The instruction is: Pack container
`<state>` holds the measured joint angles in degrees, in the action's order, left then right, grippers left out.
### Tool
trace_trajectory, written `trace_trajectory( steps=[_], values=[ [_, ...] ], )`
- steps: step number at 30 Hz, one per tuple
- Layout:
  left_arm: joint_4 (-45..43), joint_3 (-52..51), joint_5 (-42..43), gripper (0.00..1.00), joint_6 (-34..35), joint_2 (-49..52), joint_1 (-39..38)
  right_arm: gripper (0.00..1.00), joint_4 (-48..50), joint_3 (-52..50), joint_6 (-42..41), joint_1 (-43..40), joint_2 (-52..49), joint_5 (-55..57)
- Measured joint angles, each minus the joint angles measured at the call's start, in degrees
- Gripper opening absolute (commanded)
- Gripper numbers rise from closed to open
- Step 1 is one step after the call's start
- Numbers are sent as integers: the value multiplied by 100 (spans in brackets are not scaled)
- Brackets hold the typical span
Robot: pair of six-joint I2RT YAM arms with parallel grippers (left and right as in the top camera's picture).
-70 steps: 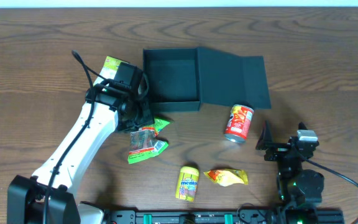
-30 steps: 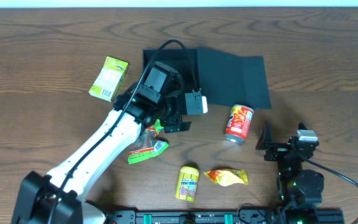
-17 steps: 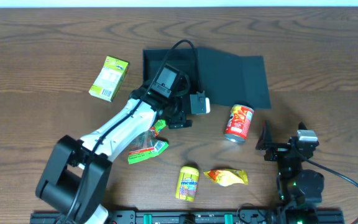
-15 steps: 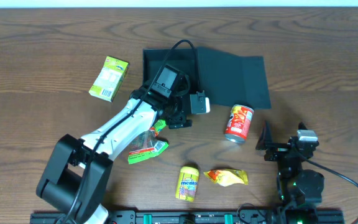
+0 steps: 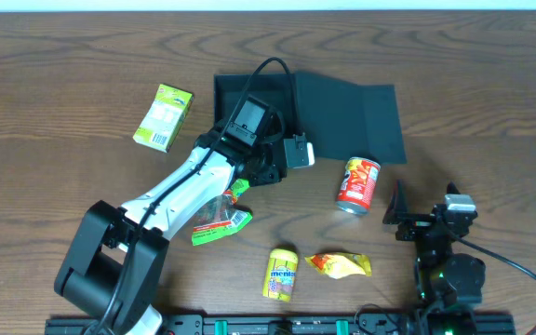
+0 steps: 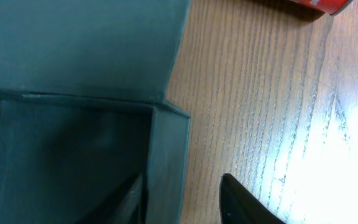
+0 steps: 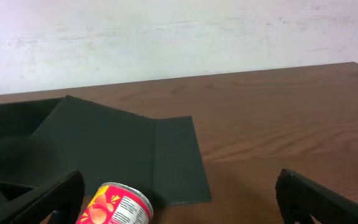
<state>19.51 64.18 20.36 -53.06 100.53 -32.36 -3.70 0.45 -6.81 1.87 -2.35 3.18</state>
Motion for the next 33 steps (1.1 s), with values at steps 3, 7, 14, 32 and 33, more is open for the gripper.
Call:
trace_trajectory(
  steps=[3,7,14,32,33],
  values=[
    [24,0,0,47,33,0,0,99,0,0,0,0,0,0],
    [-4,0,-87,45,37,24,0,99,-2,0,0,-2,0,-2],
    [-35,2,-323,39,44,295,0,99,-2,0,0,-2,0,0],
    [-1200,17,-404,6,1576,474,-26,99,-2,0,0,-2,0,-2],
    [-1392,17,-409,6,1880,481,-35,99,-2,0,0,0,0,-2]
  ],
)
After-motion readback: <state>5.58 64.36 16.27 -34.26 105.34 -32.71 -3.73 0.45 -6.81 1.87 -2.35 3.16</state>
